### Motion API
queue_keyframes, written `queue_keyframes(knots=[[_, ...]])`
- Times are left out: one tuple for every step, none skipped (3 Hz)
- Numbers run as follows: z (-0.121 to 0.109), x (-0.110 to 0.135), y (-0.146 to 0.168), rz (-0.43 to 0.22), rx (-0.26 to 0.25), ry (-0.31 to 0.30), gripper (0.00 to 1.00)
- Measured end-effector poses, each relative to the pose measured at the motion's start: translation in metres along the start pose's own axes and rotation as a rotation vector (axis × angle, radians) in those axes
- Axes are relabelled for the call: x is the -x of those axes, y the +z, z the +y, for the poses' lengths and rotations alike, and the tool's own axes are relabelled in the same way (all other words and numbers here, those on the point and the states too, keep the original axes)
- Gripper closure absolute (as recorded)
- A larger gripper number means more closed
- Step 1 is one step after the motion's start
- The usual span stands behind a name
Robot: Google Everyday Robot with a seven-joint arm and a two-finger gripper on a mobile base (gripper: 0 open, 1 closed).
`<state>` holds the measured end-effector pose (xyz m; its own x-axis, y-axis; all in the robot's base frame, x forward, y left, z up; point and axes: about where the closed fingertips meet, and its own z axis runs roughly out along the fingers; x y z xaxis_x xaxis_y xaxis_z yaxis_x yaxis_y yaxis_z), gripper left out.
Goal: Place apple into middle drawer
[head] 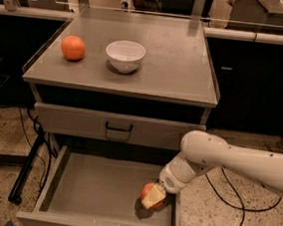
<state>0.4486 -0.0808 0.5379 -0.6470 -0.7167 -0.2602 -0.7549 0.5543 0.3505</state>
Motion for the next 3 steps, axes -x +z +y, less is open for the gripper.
queue_keyframes(knots=[[-0.001, -0.002, 0.010, 0.002, 0.013, 0.010, 1.00], [0.007, -0.005, 0.023, -0.002, 0.040, 0.012, 1.00], [0.007, -0.001, 0.045, -0.053, 0.019, 0.065, 1.00]])
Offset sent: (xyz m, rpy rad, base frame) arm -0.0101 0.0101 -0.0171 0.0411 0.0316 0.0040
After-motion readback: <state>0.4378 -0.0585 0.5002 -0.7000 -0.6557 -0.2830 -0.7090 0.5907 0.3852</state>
